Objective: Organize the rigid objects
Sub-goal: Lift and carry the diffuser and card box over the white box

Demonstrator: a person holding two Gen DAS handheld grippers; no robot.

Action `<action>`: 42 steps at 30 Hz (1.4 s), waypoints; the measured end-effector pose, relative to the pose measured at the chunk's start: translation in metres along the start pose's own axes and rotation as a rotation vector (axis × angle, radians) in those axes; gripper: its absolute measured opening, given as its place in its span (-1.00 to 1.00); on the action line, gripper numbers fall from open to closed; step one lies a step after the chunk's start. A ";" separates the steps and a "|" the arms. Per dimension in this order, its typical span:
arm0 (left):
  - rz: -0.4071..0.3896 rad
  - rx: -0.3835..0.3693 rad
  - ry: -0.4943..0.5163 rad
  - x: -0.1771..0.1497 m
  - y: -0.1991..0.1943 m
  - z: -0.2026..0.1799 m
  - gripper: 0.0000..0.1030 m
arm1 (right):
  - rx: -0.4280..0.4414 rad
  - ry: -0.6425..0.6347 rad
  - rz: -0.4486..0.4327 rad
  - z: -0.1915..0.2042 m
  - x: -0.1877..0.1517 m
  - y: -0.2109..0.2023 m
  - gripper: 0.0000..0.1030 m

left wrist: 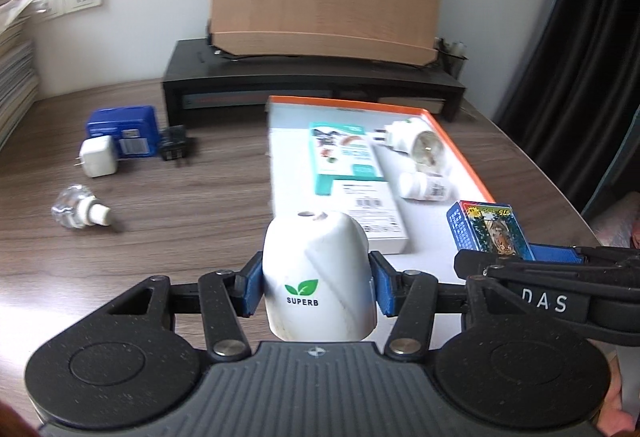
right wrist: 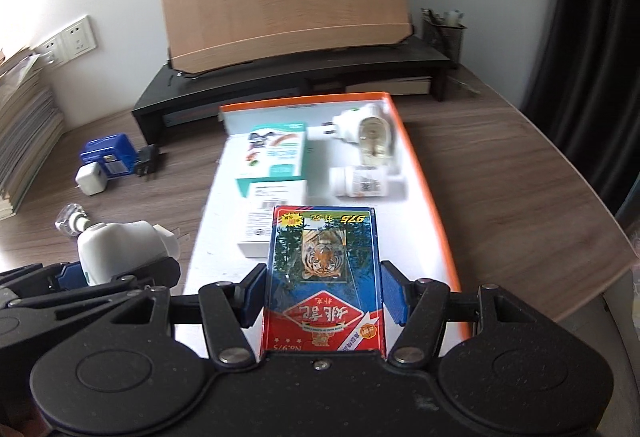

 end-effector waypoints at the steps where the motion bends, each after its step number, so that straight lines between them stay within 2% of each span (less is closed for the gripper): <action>1: -0.001 -0.005 0.003 0.000 0.000 -0.004 0.04 | -0.005 0.003 -0.001 -0.004 0.000 -0.001 0.39; 19: 0.000 -0.046 0.019 0.005 0.005 -0.036 0.04 | -0.027 0.009 -0.023 -0.038 0.007 -0.013 0.39; 42: -0.019 0.018 -0.004 0.015 0.004 -0.029 0.05 | 0.032 -0.019 -0.036 -0.030 0.022 -0.006 0.39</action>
Point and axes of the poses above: each gripper's, at about its wrist camera, not at the fingertips, and y roughly the way its jaws point, z to its left, x to its top, the point moved 5 cm from there along y, roughly the way its jaws point, and after that the axes turned 14 degrees about -z, right-handed, at the moved point
